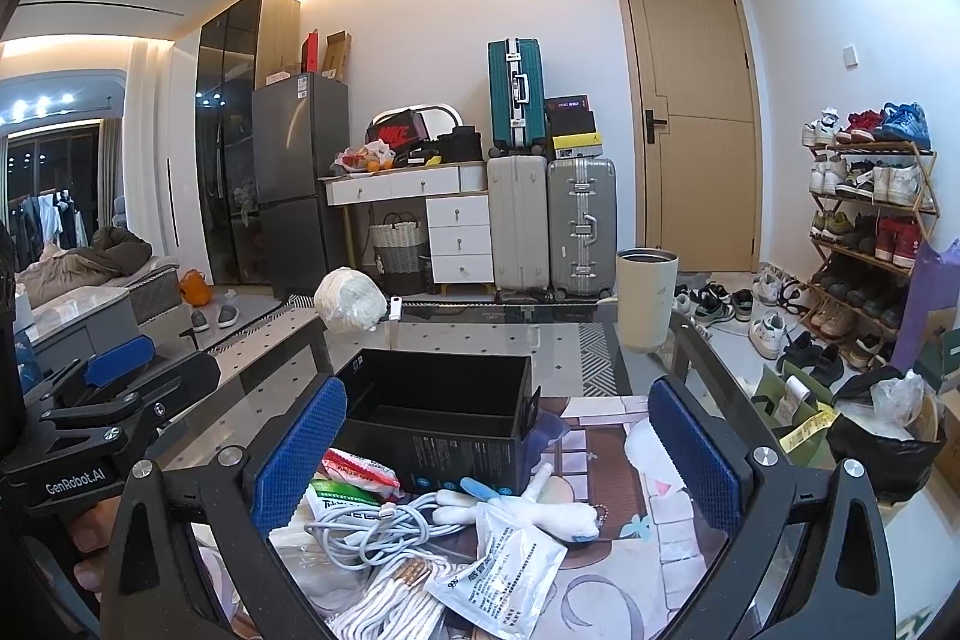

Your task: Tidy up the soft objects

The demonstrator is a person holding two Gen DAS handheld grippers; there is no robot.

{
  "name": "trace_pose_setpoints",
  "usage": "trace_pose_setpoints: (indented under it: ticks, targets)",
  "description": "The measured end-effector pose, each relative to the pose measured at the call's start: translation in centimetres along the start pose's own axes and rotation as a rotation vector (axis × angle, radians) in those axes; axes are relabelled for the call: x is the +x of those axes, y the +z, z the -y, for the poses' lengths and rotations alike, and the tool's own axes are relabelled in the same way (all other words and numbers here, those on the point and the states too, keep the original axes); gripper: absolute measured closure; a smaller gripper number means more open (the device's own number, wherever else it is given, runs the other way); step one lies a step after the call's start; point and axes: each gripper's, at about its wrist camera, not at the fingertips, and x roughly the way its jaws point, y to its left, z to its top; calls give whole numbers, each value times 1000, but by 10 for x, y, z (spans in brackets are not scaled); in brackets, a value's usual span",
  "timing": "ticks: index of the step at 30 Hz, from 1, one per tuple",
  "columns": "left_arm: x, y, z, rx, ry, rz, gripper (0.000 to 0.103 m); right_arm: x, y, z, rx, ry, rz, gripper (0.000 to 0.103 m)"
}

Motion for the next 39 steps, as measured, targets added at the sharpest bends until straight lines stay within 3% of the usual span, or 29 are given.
trace_pose_setpoints:
  ticks: [30,35,39]
  targets:
    - [-9,4,4,16,-14,23,0,1,-2,-1,2,8,-15,0]
    - [-4,7,-1,-4,-8,-12,0,2,3,4,33,7,-41,0]
    - [1,12,-11,-44,-71,-44,0,9,9,11,58,9,-90,0]
